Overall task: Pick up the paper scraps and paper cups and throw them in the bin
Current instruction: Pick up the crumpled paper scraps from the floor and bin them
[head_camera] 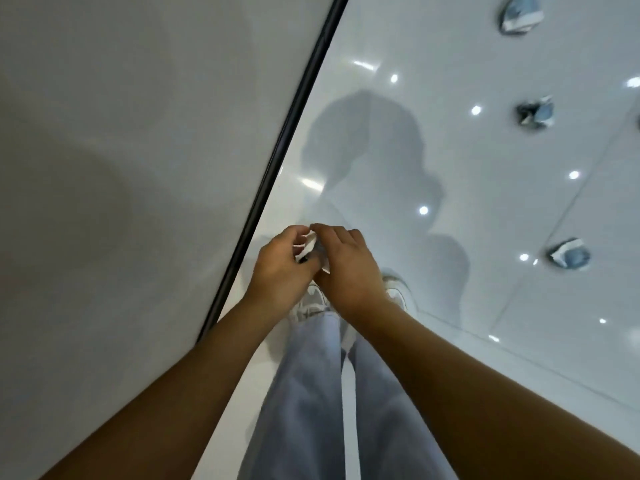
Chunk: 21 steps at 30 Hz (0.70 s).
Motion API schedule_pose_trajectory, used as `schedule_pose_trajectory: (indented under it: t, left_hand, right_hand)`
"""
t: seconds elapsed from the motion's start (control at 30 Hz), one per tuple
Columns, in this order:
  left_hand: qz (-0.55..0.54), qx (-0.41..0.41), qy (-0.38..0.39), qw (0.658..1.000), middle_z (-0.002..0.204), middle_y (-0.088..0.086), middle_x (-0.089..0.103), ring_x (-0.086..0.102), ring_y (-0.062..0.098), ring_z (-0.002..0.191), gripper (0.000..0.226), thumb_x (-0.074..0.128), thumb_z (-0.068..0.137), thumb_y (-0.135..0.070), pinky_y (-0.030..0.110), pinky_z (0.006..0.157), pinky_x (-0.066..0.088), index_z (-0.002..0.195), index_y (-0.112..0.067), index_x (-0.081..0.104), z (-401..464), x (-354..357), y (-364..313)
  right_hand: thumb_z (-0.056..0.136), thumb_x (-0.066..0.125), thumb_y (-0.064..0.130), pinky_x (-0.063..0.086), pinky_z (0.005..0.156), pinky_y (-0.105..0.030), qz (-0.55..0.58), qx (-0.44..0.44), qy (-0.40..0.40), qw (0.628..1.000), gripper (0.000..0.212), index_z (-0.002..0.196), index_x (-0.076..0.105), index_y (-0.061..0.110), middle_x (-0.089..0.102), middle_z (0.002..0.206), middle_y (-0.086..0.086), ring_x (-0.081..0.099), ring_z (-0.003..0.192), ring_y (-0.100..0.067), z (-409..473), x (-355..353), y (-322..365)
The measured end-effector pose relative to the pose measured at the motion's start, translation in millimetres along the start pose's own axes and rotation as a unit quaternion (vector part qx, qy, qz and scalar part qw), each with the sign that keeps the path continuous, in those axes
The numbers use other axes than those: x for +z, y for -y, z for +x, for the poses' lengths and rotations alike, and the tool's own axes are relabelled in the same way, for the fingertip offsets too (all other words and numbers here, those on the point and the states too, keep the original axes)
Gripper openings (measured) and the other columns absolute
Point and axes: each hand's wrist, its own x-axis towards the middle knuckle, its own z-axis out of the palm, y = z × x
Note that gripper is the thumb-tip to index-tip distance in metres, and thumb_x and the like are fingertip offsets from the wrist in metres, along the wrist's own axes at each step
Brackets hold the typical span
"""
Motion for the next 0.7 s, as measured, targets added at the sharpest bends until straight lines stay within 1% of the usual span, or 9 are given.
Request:
schedule_pose_trajectory:
  t: [0.07, 0.17, 0.23, 0.33, 0.37, 0.43, 0.53, 0.6, 0.7]
  left_hand:
    - [0.014, 0.009, 0.003, 1.000, 0.116, -0.009, 0.056, 0.053, 0.005, 0.099, 0.044, 0.066, 0.087, -0.019, 0.001, 0.062, 0.043, 0.129, -0.019, 0.052, -25.2, -4.1, -27.4]
    - [0.047, 0.030, 0.024, 0.998, 0.117, -0.007, 0.055, 0.051, 0.005, 0.099, 0.046, 0.066, 0.087, -0.016, 0.007, 0.074, 0.040, 0.130, -0.016, 0.051, -58.6, -12.5, -64.4]
    - [0.058, 0.048, 0.048, 0.996, 0.107, -0.011, 0.058, 0.054, 0.000, 0.090, 0.039, 0.065, 0.086, -0.009, 0.001, 0.069, 0.039, 0.123, -0.017, 0.056, -76.8, -17.9, -86.2]
    - [0.063, 0.063, 0.079, 0.993, 0.088, -0.020, 0.058, 0.057, -0.012, 0.073, 0.033, 0.065, 0.082, 0.001, -0.003, 0.058, 0.039, 0.103, -0.024, 0.059, -97.9, -23.9, -113.4]
    - [0.067, 0.067, 0.082, 0.992, 0.087, -0.020, 0.058, 0.057, -0.011, 0.072, 0.032, 0.066, 0.081, 0.001, -0.002, 0.057, 0.039, 0.100, -0.024, 0.059, -102.6, -24.9, -121.1]
    - [0.087, 0.075, 0.077, 0.990, 0.087, -0.016, 0.058, 0.057, -0.003, 0.075, 0.029, 0.069, 0.081, -0.004, 0.000, 0.060, 0.040, 0.101, -0.023, 0.060, -111.4, -26.1, -135.5]
    - [0.137, 0.086, 0.073, 0.984, 0.098, -0.004, 0.059, 0.057, 0.013, 0.084, 0.032, 0.068, 0.083, -0.007, 0.017, 0.075, 0.044, 0.112, -0.015, 0.061, -123.6, -27.6, -156.5]
    - [0.145, 0.092, 0.076, 0.982, 0.100, 0.002, 0.060, 0.056, 0.016, 0.084, 0.033, 0.067, 0.082, -0.003, 0.020, 0.075, 0.043, 0.114, -0.011, 0.061, -131.3, -26.9, -170.2]
    - [0.156, 0.106, 0.078, 0.979, 0.092, 0.000, 0.059, 0.054, 0.016, 0.077, 0.030, 0.066, 0.082, -0.002, 0.020, 0.071, 0.041, 0.111, -0.009, 0.062, -142.8, -19.3, -191.2]
  right_hand:
    - [0.090, 0.059, 0.015, 0.043, 0.097, -0.037, 0.014, 0.021, -0.022, 0.999, 0.053, 0.140, 0.043, 0.019, 0.054, 0.133, -0.001, 0.044, 0.120, -0.022, -23.6, -28.7, 17.3]
    - [0.088, 0.061, 0.014, 0.045, 0.094, -0.036, 0.032, 0.042, -0.053, 0.997, 0.054, 0.139, 0.044, 0.018, 0.056, 0.131, -0.002, 0.045, 0.118, -0.023, -55.5, -66.3, 42.7]
    - [0.086, 0.060, 0.012, 0.046, 0.092, -0.037, 0.044, 0.058, -0.070, 0.995, 0.053, 0.137, 0.046, 0.019, 0.056, 0.129, -0.001, 0.046, 0.116, -0.022, -73.1, -86.1, 57.8]
    - [0.085, 0.060, 0.010, 0.046, 0.091, -0.037, 0.070, 0.094, -0.091, 0.989, 0.053, 0.136, 0.045, 0.019, 0.056, 0.128, 0.000, 0.045, 0.116, -0.022, -94.6, -109.1, 72.6]
    - [0.085, 0.060, 0.011, 0.046, 0.092, -0.037, 0.077, 0.102, -0.094, 0.987, 0.055, 0.137, 0.044, 0.019, 0.055, 0.128, 0.000, 0.045, 0.117, -0.022, -100.9, -115.5, 75.1]
    - [0.087, 0.063, 0.018, 0.043, 0.095, -0.035, 0.079, 0.117, -0.091, 0.986, 0.059, 0.141, 0.039, 0.020, 0.051, 0.134, 0.000, 0.043, 0.121, -0.022, -115.1, -128.9, 76.8]
    - [0.088, 0.063, 0.024, 0.043, 0.098, -0.036, 0.069, 0.156, -0.093, 0.981, 0.066, 0.145, 0.031, 0.023, 0.045, 0.141, -0.001, 0.042, 0.126, -0.022, -139.3, -152.4, 71.5]
    - [0.088, 0.063, 0.025, 0.046, 0.096, -0.037, 0.061, 0.189, -0.107, 0.974, 0.065, 0.145, 0.031, 0.023, 0.045, 0.141, -0.002, 0.043, 0.124, -0.022, -156.7, -169.4, 62.2]
    - [0.089, 0.063, 0.025, 0.044, 0.097, -0.037, 0.072, 0.241, -0.129, 0.959, 0.065, 0.146, 0.030, 0.022, 0.045, 0.140, -0.003, 0.043, 0.125, -0.023, -181.7, -194.5, 40.3]
